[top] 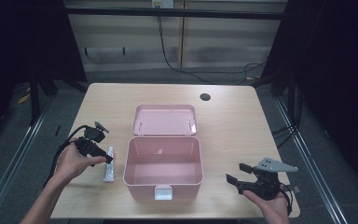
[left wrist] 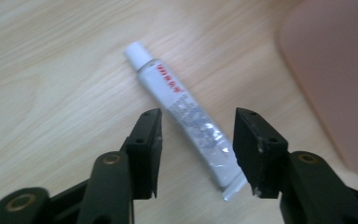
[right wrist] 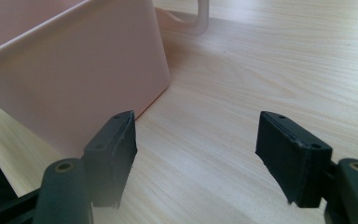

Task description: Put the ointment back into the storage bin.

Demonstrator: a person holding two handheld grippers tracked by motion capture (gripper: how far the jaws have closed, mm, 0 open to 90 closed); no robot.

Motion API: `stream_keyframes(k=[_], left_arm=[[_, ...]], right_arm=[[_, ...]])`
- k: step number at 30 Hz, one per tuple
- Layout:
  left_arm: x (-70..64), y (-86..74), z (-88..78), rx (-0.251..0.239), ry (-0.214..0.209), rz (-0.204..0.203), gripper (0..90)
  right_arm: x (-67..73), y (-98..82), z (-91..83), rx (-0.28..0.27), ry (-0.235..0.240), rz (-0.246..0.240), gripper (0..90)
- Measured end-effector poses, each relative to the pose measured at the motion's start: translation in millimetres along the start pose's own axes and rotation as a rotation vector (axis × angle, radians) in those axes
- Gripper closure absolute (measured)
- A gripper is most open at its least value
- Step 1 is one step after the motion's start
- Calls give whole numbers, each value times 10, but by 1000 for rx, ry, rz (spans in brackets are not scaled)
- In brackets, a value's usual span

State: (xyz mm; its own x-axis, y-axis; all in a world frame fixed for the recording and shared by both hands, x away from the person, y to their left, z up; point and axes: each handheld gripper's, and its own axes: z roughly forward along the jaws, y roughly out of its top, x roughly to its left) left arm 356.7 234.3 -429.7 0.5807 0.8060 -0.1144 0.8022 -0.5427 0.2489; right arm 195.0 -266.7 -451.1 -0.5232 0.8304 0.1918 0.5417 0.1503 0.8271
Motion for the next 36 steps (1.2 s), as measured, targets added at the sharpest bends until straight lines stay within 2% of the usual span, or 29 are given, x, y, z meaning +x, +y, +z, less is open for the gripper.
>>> stream_keyframes(k=[2,5,13,15,20,23,27,35,36], left_arm=[[-3,19,26,24,-9,11,509],[0,45,76,38,11,-7,484],[17,78,187,67,1,-22,443],[16,90,213,75,-11,-14,435],[12,96,290,93,-11,-19,433],[22,86,347,96,-17,-45,424],[31,75,385,109,7,-49,441],[2,79,399,110,41,-20,500],[3,75,397,107,53,-15,536]], right_arm=[[2,4,9,4,2,1,287],[0,6,21,10,6,1,287],[2,7,25,12,15,-1,284],[3,7,27,15,14,-4,284],[4,8,28,16,19,-6,284],[1,5,28,19,22,1,285],[-5,5,28,17,25,4,285],[-4,4,34,19,27,5,281],[-4,3,35,20,26,6,279]])
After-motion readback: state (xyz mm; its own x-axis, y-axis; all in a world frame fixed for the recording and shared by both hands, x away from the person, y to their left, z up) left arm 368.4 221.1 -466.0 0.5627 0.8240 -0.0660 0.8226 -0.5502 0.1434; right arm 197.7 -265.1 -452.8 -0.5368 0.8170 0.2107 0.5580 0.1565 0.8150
